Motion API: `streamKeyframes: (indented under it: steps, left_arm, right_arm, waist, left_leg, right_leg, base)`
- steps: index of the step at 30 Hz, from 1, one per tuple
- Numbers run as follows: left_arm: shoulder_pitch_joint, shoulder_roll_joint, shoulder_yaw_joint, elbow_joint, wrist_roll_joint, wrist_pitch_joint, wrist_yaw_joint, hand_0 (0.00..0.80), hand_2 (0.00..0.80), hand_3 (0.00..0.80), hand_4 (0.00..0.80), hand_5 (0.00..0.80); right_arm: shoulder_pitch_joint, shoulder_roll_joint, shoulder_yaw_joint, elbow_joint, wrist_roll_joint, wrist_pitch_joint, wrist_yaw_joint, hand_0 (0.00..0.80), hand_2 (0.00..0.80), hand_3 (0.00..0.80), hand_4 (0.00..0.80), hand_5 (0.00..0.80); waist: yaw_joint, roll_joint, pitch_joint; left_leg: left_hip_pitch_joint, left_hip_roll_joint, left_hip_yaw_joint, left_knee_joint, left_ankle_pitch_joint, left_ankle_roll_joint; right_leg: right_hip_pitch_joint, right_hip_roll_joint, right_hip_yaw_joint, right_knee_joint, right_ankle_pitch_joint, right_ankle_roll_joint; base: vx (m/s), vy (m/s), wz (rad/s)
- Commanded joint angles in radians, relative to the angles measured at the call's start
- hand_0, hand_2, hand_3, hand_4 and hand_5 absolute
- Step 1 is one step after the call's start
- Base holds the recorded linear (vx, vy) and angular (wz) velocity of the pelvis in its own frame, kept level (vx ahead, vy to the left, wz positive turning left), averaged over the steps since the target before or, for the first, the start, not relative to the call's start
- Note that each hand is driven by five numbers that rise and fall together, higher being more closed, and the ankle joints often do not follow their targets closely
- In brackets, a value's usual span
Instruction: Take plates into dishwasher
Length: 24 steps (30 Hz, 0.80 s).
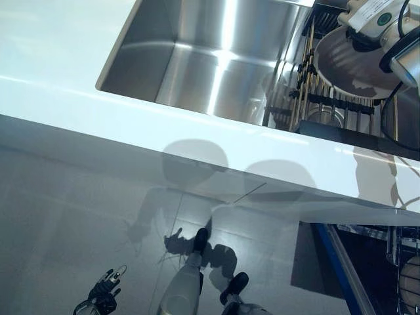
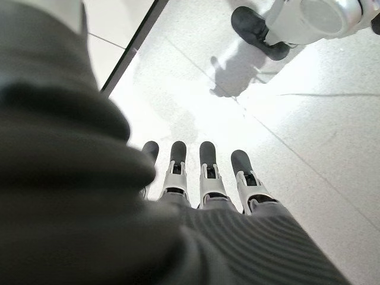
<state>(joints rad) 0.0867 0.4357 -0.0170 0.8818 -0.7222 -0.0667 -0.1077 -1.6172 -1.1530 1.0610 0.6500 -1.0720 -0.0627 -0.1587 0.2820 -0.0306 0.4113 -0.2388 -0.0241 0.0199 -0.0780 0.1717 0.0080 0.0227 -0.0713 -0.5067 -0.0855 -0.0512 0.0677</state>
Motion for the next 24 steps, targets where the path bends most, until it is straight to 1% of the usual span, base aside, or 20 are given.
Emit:
streamKeyframes:
  steps: [1, 5, 7, 10, 15, 18, 21, 24]
  left_arm:
    - [0.089, 0.016, -0.024, -0.012, 0.012, -0.028, -0.022, 0.000, 0.000, 0.000, 0.000, 0.000]
    - [0.098, 0.012, -0.021, -0.005, 0.031, -0.031, -0.021, 0.000, 0.000, 0.000, 0.000, 0.000]
    - [0.104, 0.007, -0.012, 0.003, 0.050, -0.030, -0.024, 0.000, 0.000, 0.000, 0.000, 0.000]
    - [0.109, 0.002, -0.010, 0.015, 0.077, -0.022, -0.022, 0.000, 0.000, 0.000, 0.000, 0.000]
    - [0.112, -0.004, -0.008, 0.037, 0.101, -0.011, -0.023, 0.000, 0.000, 0.000, 0.000, 0.000]
    - [0.111, -0.010, -0.005, 0.061, 0.122, -0.013, -0.026, 0.000, 0.000, 0.000, 0.000, 0.000]
    - [0.108, -0.011, -0.002, 0.073, 0.136, -0.011, -0.029, 0.000, 0.000, 0.000, 0.000, 0.000]
    - [0.103, -0.018, -0.007, 0.078, 0.159, -0.001, -0.027, 0.000, 0.000, 0.000, 0.000, 0.000]
  right_arm:
    - [-0.126, -0.037, 0.114, 0.015, 0.060, 0.078, -0.061, 0.800, 0.800, 0.800, 0.800, 0.800]
    - [-0.112, -0.082, 0.093, 0.004, 0.097, 0.093, -0.078, 0.800, 0.800, 0.800, 0.800, 0.800]
    - [-0.091, -0.109, 0.071, -0.011, 0.146, 0.107, -0.086, 0.800, 0.800, 0.800, 0.800, 0.800]
    - [-0.074, -0.148, 0.037, -0.025, 0.194, 0.101, -0.075, 0.800, 0.800, 0.800, 0.800, 0.800]
    - [-0.036, -0.204, 0.007, -0.035, 0.265, 0.089, -0.061, 0.800, 0.800, 0.800, 0.800, 0.800]
    - [0.018, -0.235, -0.039, -0.042, 0.296, 0.085, -0.054, 0.800, 0.800, 0.800, 0.800, 0.800]
    - [0.048, -0.253, -0.061, -0.047, 0.326, 0.088, -0.048, 0.800, 0.800, 0.800, 0.800, 0.800]
    - [0.097, -0.277, -0.110, -0.057, 0.404, 0.085, -0.036, 0.800, 0.800, 0.800, 0.800, 0.800]
  waist:
    - [0.010, -0.008, -0.073]
    - [-0.009, -0.027, -0.112]
    - [-0.022, -0.039, -0.140]
    - [-0.044, -0.050, -0.183]
    - [-0.081, -0.056, -0.244]
    - [-0.104, -0.058, -0.277]
    - [-0.119, -0.058, -0.295]
    - [-0.140, -0.053, -0.319]
  left_leg:
    - [0.075, -0.016, 0.013, -0.009, -0.169, -0.003]
    - [0.109, -0.014, 0.024, -0.009, -0.184, -0.002]
    - [0.135, -0.012, 0.037, -0.009, -0.193, -0.001]
    - [0.180, -0.009, 0.052, -0.009, -0.208, 0.002]
    - [0.235, -0.005, 0.082, -0.009, -0.228, 0.006]
    - [0.265, -0.001, 0.106, -0.009, -0.243, 0.009]
    - [0.286, 0.002, 0.129, -0.009, -0.251, 0.011]
    - [0.315, 0.004, 0.157, -0.009, -0.265, 0.015]
  right_leg:
    - [-0.062, 0.006, -0.027, -0.002, 0.033, 0.016]
    - [-0.038, 0.009, -0.012, -0.002, 0.027, 0.022]
    - [-0.021, 0.010, -0.001, -0.002, 0.025, 0.025]
    - [0.009, 0.011, 0.022, -0.002, 0.021, 0.028]
    - [0.045, 0.014, 0.058, -0.002, 0.013, 0.032]
    - [0.060, 0.014, 0.077, -0.002, 0.011, 0.037]
    - [0.069, 0.013, 0.086, -0.002, 0.012, 0.041]
    - [0.083, 0.012, 0.100, -0.002, 0.013, 0.045]
  base:
    - [0.000, 0.000, 0.00]
    - [0.000, 0.000, 0.00]
    - [0.000, 0.000, 0.00]
    - [0.018, -0.001, -0.04]
    - [0.022, 0.003, -0.15]
    - [-0.011, -0.004, -0.26]
    - [-0.016, 0.003, -0.30]
    - [0.000, 0.010, -0.29]
